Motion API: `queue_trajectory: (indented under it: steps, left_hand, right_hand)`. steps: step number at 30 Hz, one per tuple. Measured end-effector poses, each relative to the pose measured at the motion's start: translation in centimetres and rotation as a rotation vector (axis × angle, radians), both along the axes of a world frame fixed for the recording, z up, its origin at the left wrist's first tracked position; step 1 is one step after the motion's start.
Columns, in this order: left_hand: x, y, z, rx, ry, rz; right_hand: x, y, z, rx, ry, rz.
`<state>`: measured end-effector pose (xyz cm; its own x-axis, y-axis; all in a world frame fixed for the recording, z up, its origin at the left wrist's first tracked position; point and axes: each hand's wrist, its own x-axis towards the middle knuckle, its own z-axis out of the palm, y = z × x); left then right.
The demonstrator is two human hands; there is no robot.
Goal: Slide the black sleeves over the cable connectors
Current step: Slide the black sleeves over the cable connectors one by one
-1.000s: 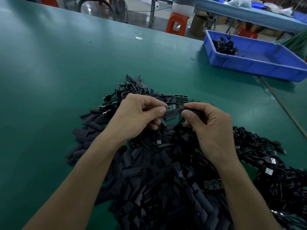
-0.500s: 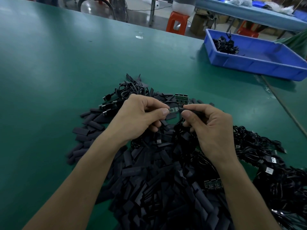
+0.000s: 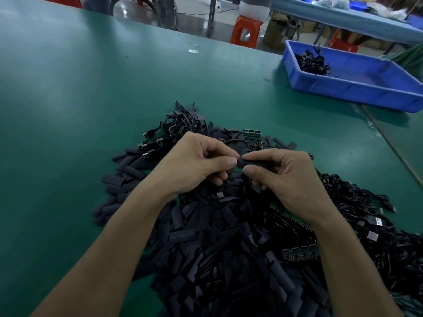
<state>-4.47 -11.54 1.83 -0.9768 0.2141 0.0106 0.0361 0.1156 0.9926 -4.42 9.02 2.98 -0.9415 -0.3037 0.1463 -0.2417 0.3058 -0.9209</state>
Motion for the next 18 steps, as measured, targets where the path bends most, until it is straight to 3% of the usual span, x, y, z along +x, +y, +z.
queue_trajectory:
  steps: [18]
  left_hand:
    - [0.1, 0.1, 0.0, 0.024, 0.032, 0.038]
  right_hand:
    - [0.6, -0.5, -1.1, -0.094, 0.12, -0.093]
